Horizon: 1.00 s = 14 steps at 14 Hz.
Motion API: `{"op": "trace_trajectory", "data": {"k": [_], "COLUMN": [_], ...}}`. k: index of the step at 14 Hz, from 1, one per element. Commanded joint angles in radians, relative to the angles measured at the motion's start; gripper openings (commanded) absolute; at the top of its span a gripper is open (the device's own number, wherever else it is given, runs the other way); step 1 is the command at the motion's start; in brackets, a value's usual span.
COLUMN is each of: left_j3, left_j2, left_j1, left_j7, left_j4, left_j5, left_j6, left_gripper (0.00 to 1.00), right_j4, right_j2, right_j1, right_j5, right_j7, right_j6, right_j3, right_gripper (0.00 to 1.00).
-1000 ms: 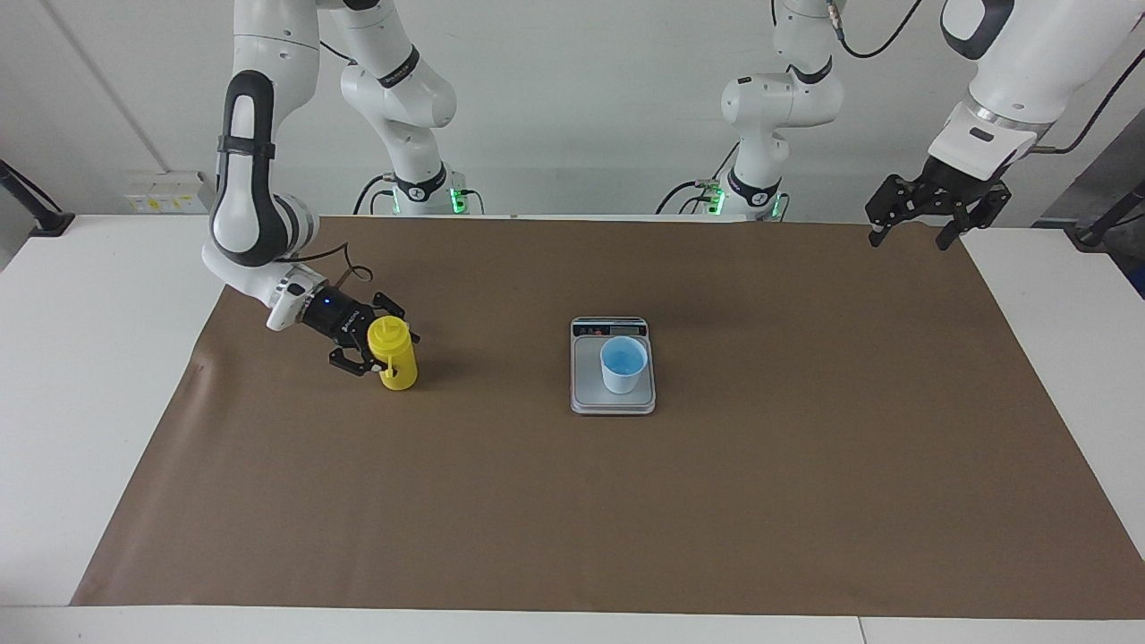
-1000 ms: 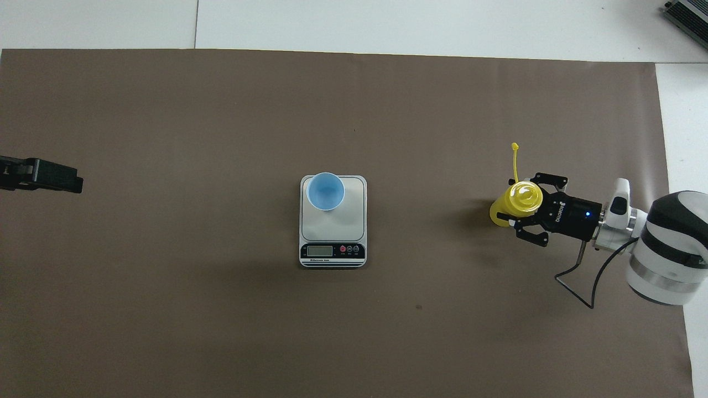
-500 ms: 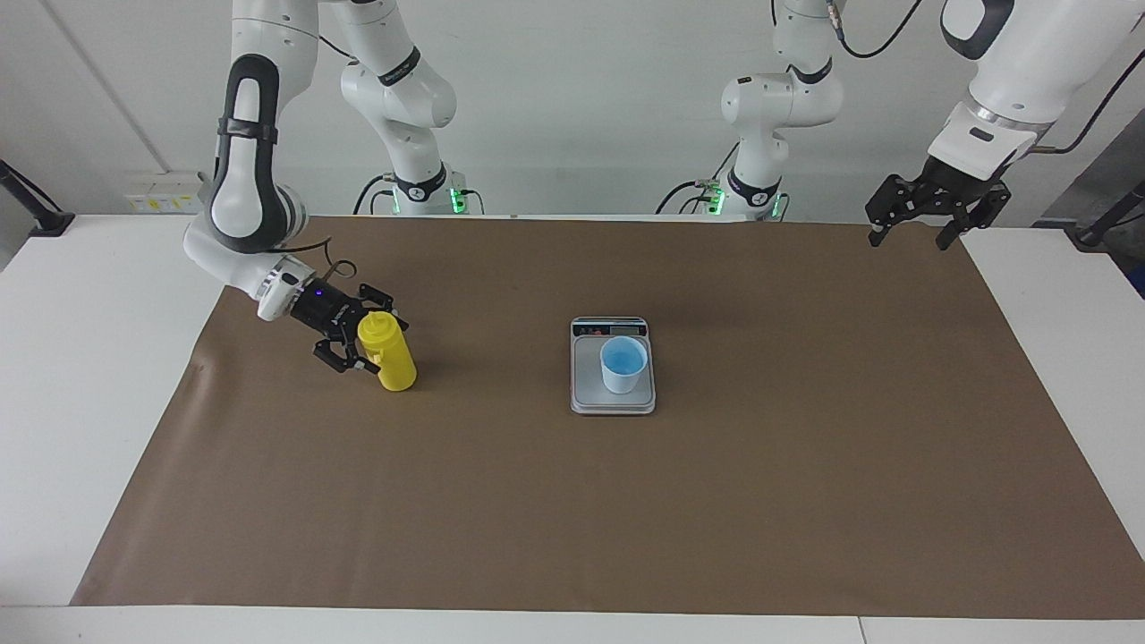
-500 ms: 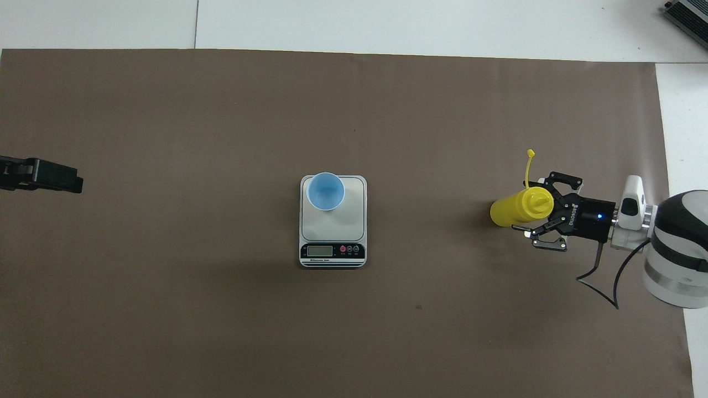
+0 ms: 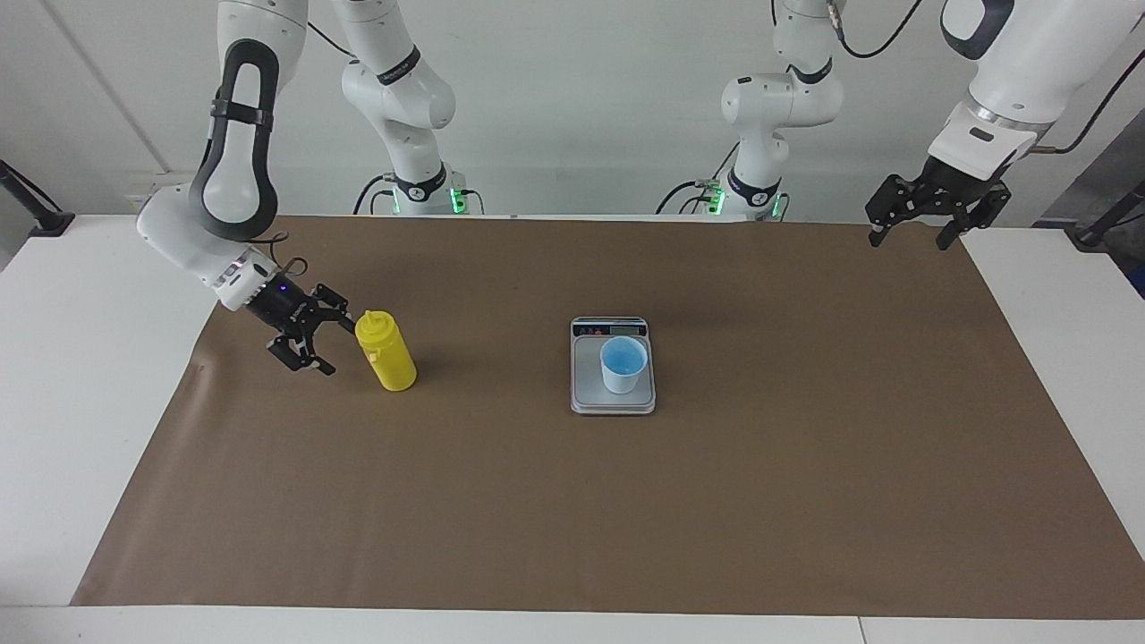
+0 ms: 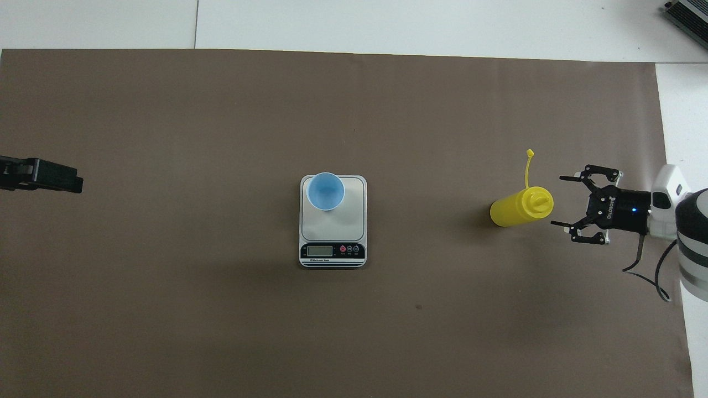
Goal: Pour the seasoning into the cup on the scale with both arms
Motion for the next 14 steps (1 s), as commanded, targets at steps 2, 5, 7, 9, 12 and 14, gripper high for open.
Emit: {"op": "trace_trajectory", "data": {"k": [2,5,7,9,12,14], "left_j3": [-0.004,-0.004,-0.004,-0.004,-0.004,-0.004], "left_j2": [-0.017,-0.017,-0.017,-0.017,-0.017,-0.017], "left_j1": [0.012,0.012,0.013,0.012,0.012,0.012], "left_j7": [0.014,0.014,0.014,0.014,0.014,0.014], "left_j4": [-0.013,-0.013,-0.013,-0.013,-0.013,-0.013], "left_j5": [-0.006,-0.006,-0.006,-0.006,-0.006,-0.006], "left_j6": [-0.009,-0.009,-0.009,-0.009,-0.009,-0.009], "left_gripper": [1.00,1.00,1.00,1.00,1.00,1.00], "right_j4": [0.024,0.040,0.044,0.076,0.100,0.138], "right_j2": [-0.057,-0.097,-0.140,-0.180,-0.227,-0.246], "right_j1": [-0.004,0.015,0.076,0.120,0.188,0.220], "right_j5": [-0.151,-0.170,-0.246,-0.373,-0.519,-0.582], "right_j7": [0.180,0.384,0.545,0.753,1.020,1.264], "right_j6": [0.000,0.002,0.003,-0.012,-0.036,-0.101], "right_j3": [0.009,0.022,0.019,0.024,0.024,0.024], "right_gripper": [1.00,1.00,1.00,1.00,1.00,1.00]}}
